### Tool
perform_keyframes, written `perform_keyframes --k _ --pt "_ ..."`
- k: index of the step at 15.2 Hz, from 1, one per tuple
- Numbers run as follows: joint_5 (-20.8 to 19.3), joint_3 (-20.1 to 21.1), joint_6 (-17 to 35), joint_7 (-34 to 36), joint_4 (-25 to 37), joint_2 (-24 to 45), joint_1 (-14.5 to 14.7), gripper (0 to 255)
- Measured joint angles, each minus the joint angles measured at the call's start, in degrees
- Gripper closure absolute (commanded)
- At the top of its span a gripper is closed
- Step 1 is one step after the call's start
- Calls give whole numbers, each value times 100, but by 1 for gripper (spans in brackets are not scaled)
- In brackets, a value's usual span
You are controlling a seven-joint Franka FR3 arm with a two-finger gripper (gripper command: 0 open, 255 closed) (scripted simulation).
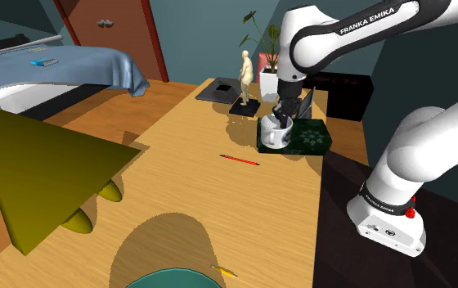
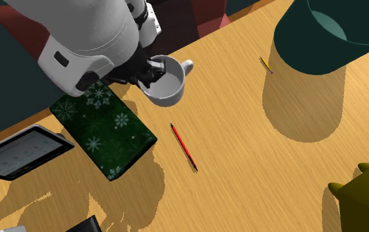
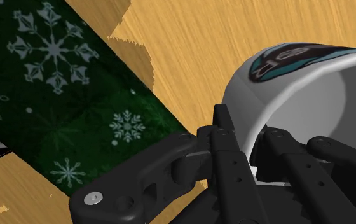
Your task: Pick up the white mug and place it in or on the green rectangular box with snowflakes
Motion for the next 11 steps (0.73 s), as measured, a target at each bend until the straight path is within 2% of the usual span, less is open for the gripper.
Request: perform_keyframes --k 5,11 --pt "-407 -600 -41 -732 97 96 -426 255" --pt "-774 -1250 -38 -1549 659 682 -834 255"
